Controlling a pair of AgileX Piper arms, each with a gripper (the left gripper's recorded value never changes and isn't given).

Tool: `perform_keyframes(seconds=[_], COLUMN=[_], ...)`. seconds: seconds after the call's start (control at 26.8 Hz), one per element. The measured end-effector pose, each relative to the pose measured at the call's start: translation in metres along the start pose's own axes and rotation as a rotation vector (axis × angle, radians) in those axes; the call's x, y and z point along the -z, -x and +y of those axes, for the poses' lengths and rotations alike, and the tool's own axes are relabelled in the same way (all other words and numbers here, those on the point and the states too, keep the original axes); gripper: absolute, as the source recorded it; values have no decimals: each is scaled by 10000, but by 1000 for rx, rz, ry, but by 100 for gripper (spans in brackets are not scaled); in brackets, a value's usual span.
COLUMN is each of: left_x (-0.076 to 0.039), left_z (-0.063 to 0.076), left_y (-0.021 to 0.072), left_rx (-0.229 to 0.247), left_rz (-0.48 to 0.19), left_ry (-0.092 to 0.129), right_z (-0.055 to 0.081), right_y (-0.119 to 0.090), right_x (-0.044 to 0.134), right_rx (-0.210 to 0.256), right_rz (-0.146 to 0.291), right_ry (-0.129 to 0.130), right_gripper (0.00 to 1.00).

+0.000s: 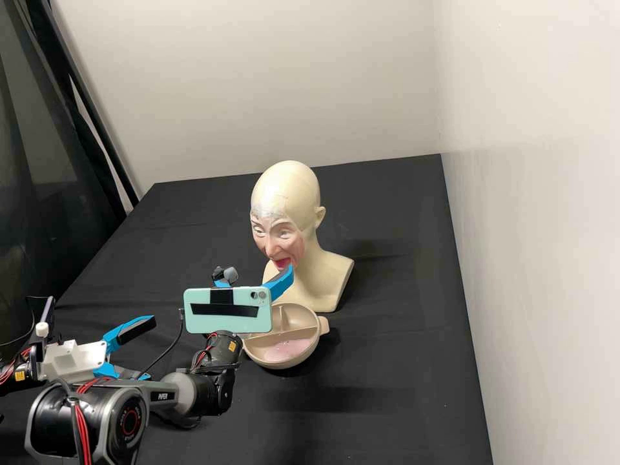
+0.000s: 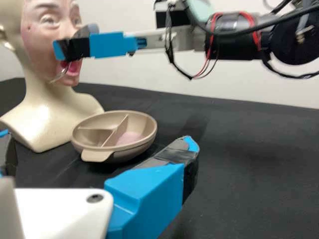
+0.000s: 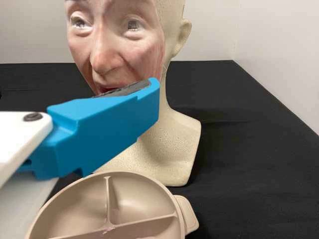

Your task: Feed the grandma with a spoon

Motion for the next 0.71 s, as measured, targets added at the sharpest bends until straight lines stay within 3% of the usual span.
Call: perform_keyframes(seconds=[0.63,0.67,0.71], left_x=[19,19,19], left_z=[-18,-18,-18], left_y=[-8,-8,-8], left_rx=[4,4,4], left_rz=[6,6,6], left_ry=[1,1,1], right_z=[-3,4,4], right_y=[28,38,51], right_x=[-48,-71,-94], right_rx=[5,7,9], right_rz=[-15,-20,-27], right_ry=[-1,3,4], right_gripper=[100,0,0])
